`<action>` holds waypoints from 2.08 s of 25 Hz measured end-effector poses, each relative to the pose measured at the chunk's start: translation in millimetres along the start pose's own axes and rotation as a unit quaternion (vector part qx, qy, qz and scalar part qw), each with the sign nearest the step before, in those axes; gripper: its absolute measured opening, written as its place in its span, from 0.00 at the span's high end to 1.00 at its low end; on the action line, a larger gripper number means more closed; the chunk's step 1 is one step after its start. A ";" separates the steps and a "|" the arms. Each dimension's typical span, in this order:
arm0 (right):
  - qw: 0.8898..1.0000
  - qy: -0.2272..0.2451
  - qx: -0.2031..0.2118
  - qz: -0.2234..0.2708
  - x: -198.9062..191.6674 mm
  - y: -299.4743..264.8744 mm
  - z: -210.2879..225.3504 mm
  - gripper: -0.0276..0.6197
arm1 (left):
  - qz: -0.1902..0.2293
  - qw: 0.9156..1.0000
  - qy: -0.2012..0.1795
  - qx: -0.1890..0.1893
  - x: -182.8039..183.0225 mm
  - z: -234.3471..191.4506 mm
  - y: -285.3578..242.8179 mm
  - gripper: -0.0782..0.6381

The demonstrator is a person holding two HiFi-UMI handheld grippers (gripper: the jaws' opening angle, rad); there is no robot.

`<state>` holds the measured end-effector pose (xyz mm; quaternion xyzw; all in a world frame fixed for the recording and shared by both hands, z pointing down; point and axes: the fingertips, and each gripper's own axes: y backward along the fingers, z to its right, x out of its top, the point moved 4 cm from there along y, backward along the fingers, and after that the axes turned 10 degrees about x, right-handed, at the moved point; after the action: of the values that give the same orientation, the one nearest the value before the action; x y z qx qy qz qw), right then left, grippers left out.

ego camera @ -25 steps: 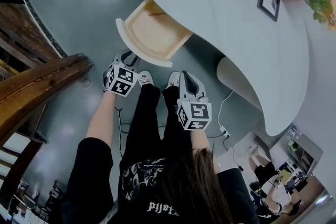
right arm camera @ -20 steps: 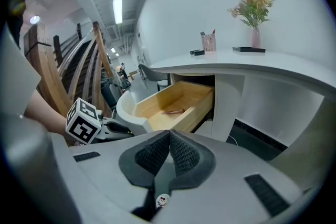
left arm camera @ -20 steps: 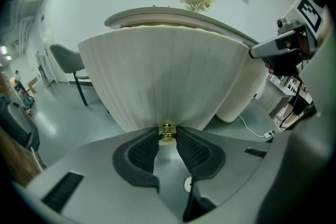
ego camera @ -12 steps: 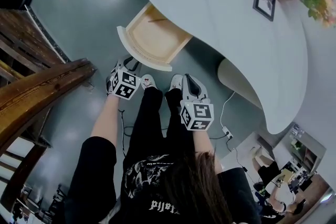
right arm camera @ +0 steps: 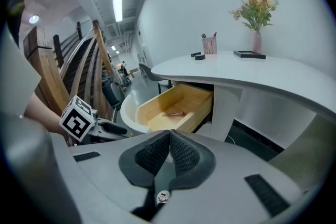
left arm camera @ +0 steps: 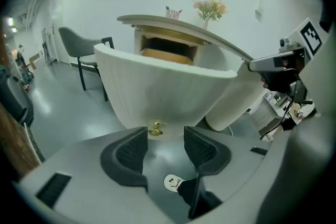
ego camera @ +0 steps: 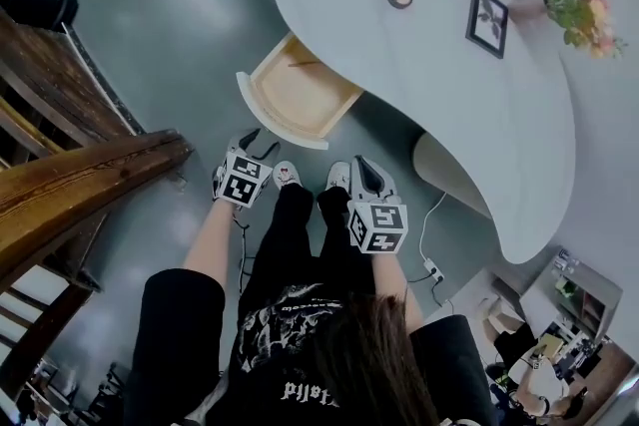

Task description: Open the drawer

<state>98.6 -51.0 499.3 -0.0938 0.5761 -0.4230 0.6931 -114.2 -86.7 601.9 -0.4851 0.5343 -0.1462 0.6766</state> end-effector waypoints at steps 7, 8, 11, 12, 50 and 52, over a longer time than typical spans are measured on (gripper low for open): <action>0.999 0.000 -0.003 0.033 29.9 13.3 -5.2 0.92 | 0.034 0.997 0.066 -0.009 13.9 21.1 44.8 0.60; 0.999 -0.001 -0.002 0.038 33.5 17.0 -6.4 0.92 | 0.042 0.996 0.073 -0.009 16.4 25.3 52.3 0.60; 0.999 -0.004 -0.004 0.054 43.6 28.1 -8.6 0.92 | 0.072 0.993 0.096 -0.009 27.5 35.9 75.4 0.60; 0.998 -0.006 -0.006 0.059 47.0 30.9 -9.1 0.92 | 0.081 0.991 0.105 -0.009 31.1 37.9 82.0 0.60; 0.978 0.072 -0.031 0.192 133.9 85.1 -45.5 0.92 | 0.333 0.942 0.040 -0.014 169.3 50.0 210.2 0.85; 0.978 0.073 -0.032 0.192 133.6 84.8 -44.3 0.92 | 0.336 0.941 0.030 -0.011 172.4 51.2 212.1 0.85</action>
<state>97.4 -75.0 336.7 0.0280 0.6457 -0.2690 0.7141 -71.3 -81.4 327.2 -0.2801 0.6881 0.0807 0.6645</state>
